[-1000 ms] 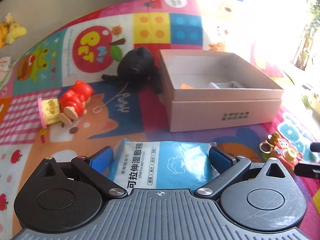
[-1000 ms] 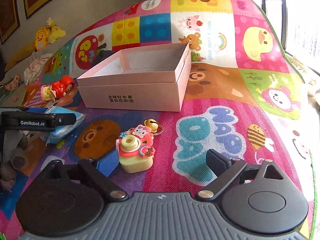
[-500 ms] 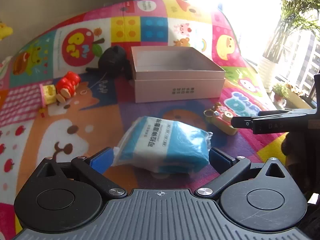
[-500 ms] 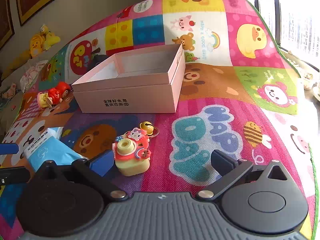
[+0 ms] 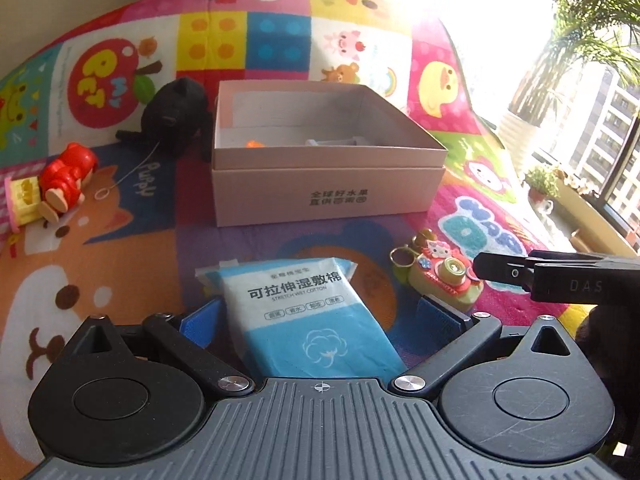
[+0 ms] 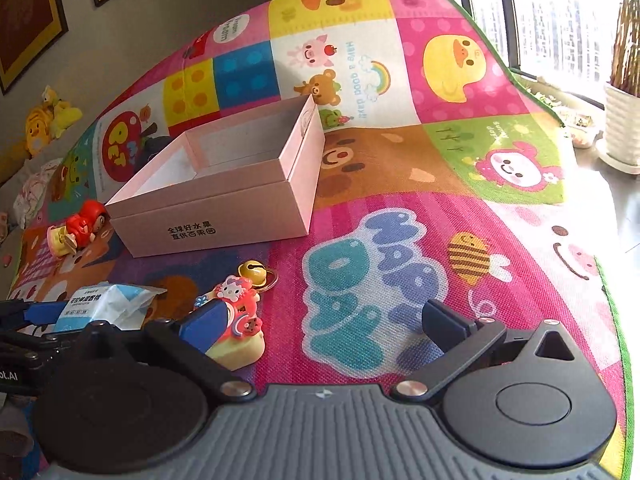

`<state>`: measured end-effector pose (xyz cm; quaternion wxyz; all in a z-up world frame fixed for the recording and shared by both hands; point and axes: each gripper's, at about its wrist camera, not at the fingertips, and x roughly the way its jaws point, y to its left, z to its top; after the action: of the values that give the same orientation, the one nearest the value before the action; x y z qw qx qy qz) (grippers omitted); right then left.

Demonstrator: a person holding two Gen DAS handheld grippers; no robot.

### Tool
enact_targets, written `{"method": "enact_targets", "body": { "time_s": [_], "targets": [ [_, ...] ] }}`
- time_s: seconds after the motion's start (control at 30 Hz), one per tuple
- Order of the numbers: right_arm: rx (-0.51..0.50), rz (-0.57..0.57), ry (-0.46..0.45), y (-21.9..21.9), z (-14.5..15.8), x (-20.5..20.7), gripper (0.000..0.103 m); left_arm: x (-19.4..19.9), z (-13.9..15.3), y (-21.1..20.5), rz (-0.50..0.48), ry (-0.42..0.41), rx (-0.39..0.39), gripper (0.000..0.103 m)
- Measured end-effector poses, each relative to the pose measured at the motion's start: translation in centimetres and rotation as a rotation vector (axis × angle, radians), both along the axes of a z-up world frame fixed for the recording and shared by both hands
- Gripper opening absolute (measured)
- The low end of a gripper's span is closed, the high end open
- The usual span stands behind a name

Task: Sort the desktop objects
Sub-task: 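Grasp the wet-wipe pack with left while right grasps the pink-yellow lens toy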

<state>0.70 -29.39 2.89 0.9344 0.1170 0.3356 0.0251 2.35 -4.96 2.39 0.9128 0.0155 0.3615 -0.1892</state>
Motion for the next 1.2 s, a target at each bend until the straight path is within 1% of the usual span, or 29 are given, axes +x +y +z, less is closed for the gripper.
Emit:
{"method": "enact_targets", "body": {
  "time_s": [0.17,0.27,0.37,0.4,0.47,0.53,0.57,0.6,0.7,0.77,0.83,0.9,0.97,1.03,1.07,1.13,1.2],
  "targets": [
    [0.004,-0.002,0.01,-0.1,-0.1,0.2,0.103,-1.6,-0.5,-0.3,-0.024,-0.036,0.065,0.103],
    [-0.003,0.002,0.013,0.1,-0.1,0.2,0.103,-2.6,-0.8,0.2,-0.008,-0.062,0.119,0.103],
    [-0.024,0.055,0.005,0.8,-0.1,0.0,0.103,-2.8,-0.9,1.4,0.058,-0.091,0.141,0.103],
    [-0.038,0.074,-0.001,1.2,0.0,-0.1,0.103,-2.6,-1.1,2.0,0.096,-0.098,0.147,0.103],
    [-0.093,0.128,-0.015,2.4,0.1,-0.3,0.103,-2.2,-1.5,2.8,0.152,-0.096,0.15,0.103],
    [-0.152,0.173,-0.039,3.6,0.3,-0.7,0.103,-1.8,-2.0,3.6,0.194,-0.07,0.129,0.103],
    [-0.182,0.196,-0.05,4.3,0.4,-0.9,0.1,-1.7,-1.9,3.9,0.203,-0.061,0.114,0.103],
    [-0.201,0.212,-0.055,4.8,0.4,-0.9,0.093,-1.7,-1.9,4.2,0.208,-0.063,0.101,0.103],
    [-0.232,0.26,-0.027,6.1,0.2,-0.1,0.082,-1.8,-1.9,4.4,0.198,-0.06,0.079,0.103],
    [-0.234,0.259,-0.013,6.5,0.1,0.7,0.077,-2.0,-1.9,4.3,0.182,-0.069,0.075,0.103],
    [-0.235,0.249,-0.005,6.7,0.0,1.3,0.068,-2.2,-1.9,4.2,0.173,-0.075,0.072,0.103],
    [-0.237,0.252,-0.009,7.0,0.1,1.5,0.053,-2.3,-1.9,4.2,0.162,-0.087,0.063,0.103],
    [-0.24,0.259,-0.009,7.2,0.1,1.5,0.048,-2.5,-1.7,4.1,0.146,-0.101,0.058,0.103],
    [-0.246,0.26,-0.012,7.3,0.1,1.2,0.048,-2.6,-1.5,3.7,0.12,-0.126,0.072,0.103],
    [-0.249,0.259,-0.016,7.2,0.1,1.0,0.048,-2.6,-1.4,3.4,0.107,-0.143,0.089,0.103],
    [-0.252,0.26,-0.022,7.2,0.0,0.8,0.047,-2.4,-1.1,2.6,0.086,-0.201,0.159,0.103],
    [-0.249,0.257,-0.025,7.1,0.0,0.6,0.047,-1.9,-0.9,2.1,0.062,-0.232,0.194,0.103]
  ]
}}
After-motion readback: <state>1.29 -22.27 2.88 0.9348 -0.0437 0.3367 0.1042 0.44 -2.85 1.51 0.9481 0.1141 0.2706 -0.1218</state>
